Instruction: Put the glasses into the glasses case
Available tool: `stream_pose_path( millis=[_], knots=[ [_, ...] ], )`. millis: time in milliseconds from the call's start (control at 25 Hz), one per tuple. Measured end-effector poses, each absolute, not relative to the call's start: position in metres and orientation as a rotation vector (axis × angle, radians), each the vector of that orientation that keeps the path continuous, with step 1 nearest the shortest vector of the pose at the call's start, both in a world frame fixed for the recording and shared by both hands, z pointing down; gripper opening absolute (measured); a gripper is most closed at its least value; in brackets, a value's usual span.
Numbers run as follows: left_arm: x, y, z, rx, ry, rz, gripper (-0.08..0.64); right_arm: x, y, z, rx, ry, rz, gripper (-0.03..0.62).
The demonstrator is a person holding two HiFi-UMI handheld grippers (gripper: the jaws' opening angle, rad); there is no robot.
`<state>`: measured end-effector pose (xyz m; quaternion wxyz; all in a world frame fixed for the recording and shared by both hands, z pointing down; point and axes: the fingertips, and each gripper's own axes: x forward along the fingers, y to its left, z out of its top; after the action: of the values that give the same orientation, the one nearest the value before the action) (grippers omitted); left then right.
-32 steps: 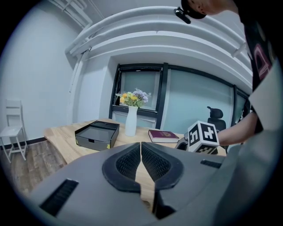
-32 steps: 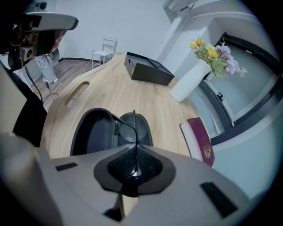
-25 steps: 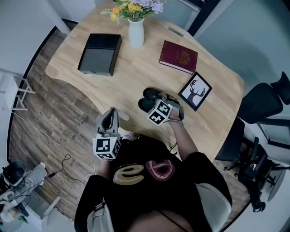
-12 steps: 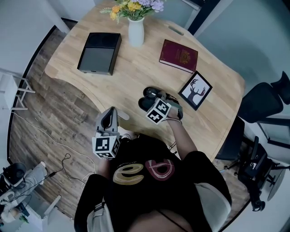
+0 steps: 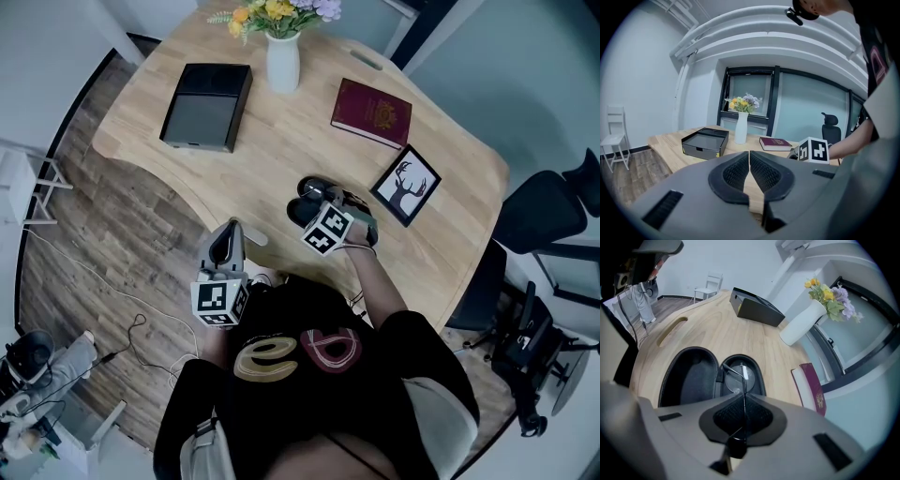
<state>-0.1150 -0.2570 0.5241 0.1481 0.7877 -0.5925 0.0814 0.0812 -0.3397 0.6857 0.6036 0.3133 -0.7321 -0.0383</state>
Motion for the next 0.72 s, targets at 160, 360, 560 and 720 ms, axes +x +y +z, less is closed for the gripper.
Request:
stream_pose_path(
  millis=[160,360,560,720],
  knots=[
    [-0.115,-0.259,0.525,2.269,-1.695,0.235,0.018,0.082,-0.343,0.677,0.780,-1.713,-0.080,0.028],
    [-0.106,-0.262,0.525,2.304,-1.658,0.233,0.018,0.084,-0.342,0.674,0.797,-1.740,-0.029,0.121],
    [-0.101,-0.263,0.520,2.330,-1.633,0.212,0.018,0.084,-0.340,0.664,0.834,-1.783,0.020,0.164],
    [-0.100,-0.262,0.517,2.350,-1.613,0.193,0.018,0.082,-0.336,0.652,0.877,-1.841,0.104,0.223]
  ],
)
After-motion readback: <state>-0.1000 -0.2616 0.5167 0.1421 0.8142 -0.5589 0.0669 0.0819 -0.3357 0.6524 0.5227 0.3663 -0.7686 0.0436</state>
